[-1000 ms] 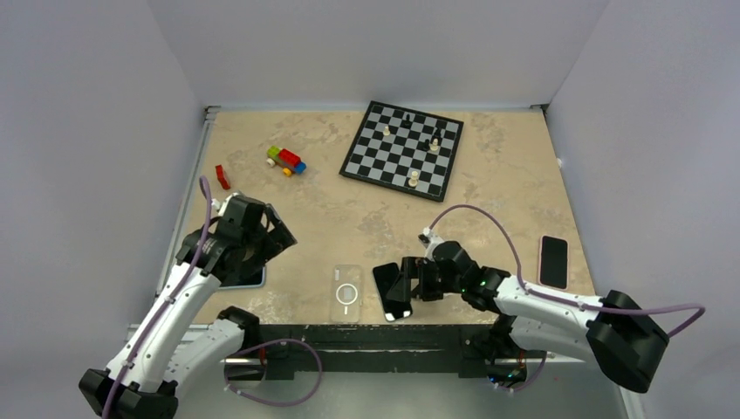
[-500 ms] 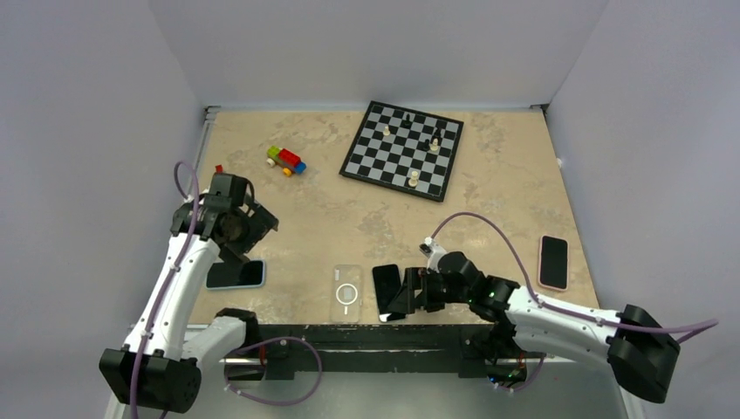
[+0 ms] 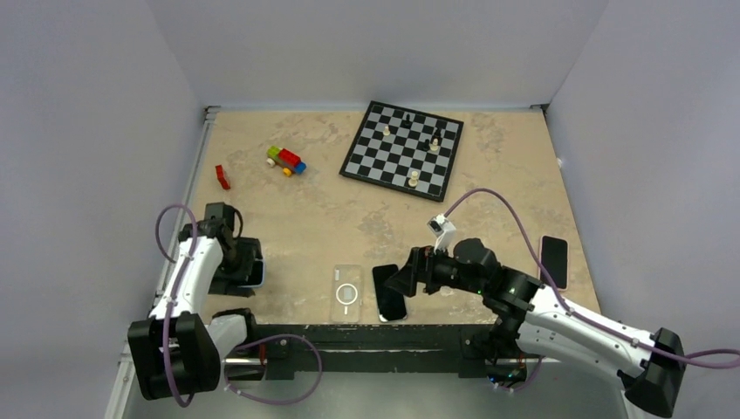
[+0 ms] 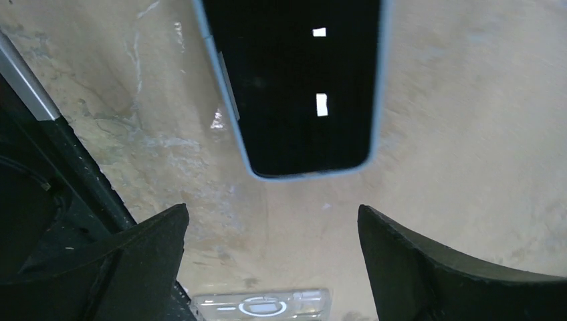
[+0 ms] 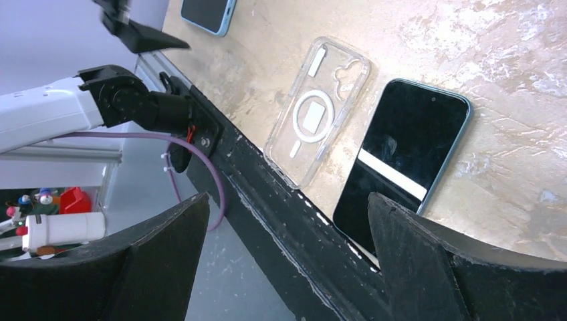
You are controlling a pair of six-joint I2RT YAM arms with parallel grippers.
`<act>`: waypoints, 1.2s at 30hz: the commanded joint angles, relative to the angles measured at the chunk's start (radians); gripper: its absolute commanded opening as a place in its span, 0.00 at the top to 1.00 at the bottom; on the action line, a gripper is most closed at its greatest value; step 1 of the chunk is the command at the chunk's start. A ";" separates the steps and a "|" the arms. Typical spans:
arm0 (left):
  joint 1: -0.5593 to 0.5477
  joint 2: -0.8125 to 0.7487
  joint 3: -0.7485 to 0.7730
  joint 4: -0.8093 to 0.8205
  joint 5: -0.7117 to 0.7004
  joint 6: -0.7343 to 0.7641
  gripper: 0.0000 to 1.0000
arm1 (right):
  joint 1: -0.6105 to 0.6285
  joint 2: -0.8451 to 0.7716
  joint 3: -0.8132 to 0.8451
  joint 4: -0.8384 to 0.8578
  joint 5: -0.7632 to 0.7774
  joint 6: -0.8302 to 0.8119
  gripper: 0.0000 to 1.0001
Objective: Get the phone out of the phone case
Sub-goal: Place the phone at the center of the board, then pick up the phone at the center of the board.
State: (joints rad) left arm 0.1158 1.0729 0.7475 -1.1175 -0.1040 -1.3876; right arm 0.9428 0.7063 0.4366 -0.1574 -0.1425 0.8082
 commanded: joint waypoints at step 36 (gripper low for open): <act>0.111 0.227 -0.194 0.390 -0.096 -0.151 0.19 | 0.004 -0.227 0.002 -0.146 0.099 0.020 0.05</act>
State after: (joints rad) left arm 0.2195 1.3083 0.6426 -0.8539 -0.1917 -1.5410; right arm 0.9428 0.4831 0.3908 -0.2951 -0.0731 0.8223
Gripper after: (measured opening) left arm 0.863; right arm 0.943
